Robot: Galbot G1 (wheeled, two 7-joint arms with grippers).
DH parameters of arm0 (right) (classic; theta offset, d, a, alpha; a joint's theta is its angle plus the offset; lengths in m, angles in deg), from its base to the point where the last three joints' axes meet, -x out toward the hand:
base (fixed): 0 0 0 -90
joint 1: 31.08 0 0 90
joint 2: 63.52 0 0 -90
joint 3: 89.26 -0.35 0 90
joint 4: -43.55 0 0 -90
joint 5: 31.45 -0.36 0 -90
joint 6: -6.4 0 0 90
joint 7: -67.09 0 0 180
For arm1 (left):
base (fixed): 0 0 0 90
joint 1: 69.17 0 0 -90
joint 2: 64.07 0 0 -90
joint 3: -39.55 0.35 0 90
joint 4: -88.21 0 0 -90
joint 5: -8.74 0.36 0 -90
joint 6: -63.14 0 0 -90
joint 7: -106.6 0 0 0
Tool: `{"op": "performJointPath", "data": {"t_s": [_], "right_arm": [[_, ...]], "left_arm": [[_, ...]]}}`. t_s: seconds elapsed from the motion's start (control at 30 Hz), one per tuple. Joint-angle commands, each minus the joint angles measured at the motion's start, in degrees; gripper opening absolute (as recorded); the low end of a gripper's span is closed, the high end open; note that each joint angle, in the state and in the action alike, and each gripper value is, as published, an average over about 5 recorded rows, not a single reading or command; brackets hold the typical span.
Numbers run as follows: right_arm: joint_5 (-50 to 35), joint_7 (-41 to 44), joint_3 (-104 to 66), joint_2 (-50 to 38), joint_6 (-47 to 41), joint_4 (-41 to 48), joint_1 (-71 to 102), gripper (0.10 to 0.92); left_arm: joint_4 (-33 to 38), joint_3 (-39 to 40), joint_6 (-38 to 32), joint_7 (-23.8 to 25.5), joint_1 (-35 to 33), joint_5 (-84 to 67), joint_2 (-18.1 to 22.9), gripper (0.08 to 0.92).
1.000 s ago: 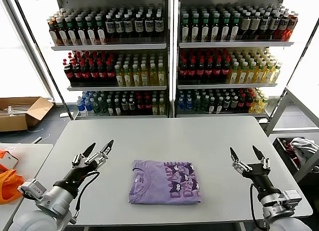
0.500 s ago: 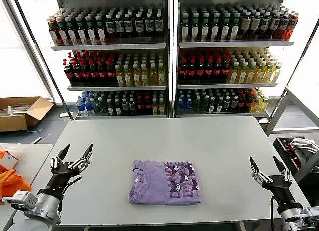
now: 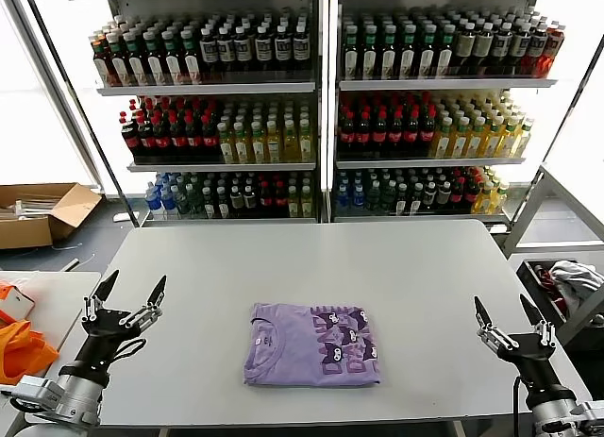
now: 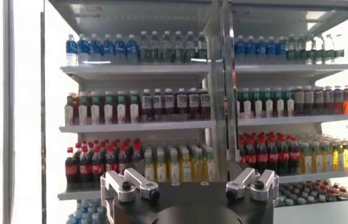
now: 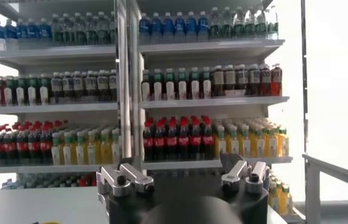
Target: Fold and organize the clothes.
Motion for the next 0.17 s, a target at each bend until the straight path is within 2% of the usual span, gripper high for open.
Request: {"op": "performJointPath", "data": {"t_s": [0.03, 0.17], "right_arm": [[-0.11, 0.29, -0.85, -0.07, 0.85, -0.94, 0.98, 0.823], [-0.20, 0.42, -0.79, 0.35, 0.92, -0.92, 0.96, 0.823]], "left_arm": [[-0.47, -1.97, -2.78, 0.92, -2.14, 1.42, -0.28, 0.823], [-0.42, -3.12, -2.68, 0.89, -2.63, 0.97, -0.22, 0.822]]}}
